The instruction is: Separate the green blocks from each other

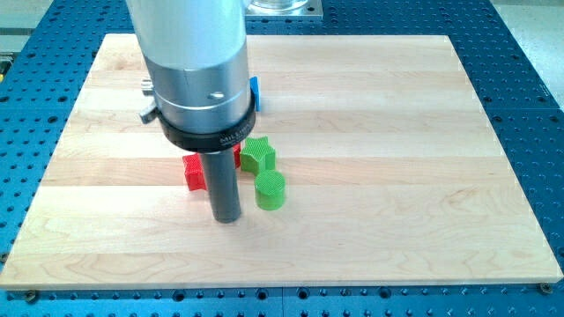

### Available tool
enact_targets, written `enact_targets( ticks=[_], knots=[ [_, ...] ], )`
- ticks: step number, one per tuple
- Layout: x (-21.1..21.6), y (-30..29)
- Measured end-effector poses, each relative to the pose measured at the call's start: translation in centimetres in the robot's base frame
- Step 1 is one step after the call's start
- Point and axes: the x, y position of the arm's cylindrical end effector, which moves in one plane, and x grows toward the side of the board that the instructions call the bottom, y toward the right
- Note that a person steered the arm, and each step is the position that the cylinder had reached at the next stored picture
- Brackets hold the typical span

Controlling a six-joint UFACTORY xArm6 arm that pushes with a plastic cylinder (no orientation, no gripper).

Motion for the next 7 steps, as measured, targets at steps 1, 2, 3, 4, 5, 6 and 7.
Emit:
enact_targets(
  ticks=[1,2,3,4,5,6,7],
  knots=[
    [-0.7,5.3],
    [-6.0,9.1],
    [-12.6,11.4],
    [-14.5,11.4],
    [-11.6,9.4],
    [-13.5,4.2],
    [-17.7,7.6]
  ],
)
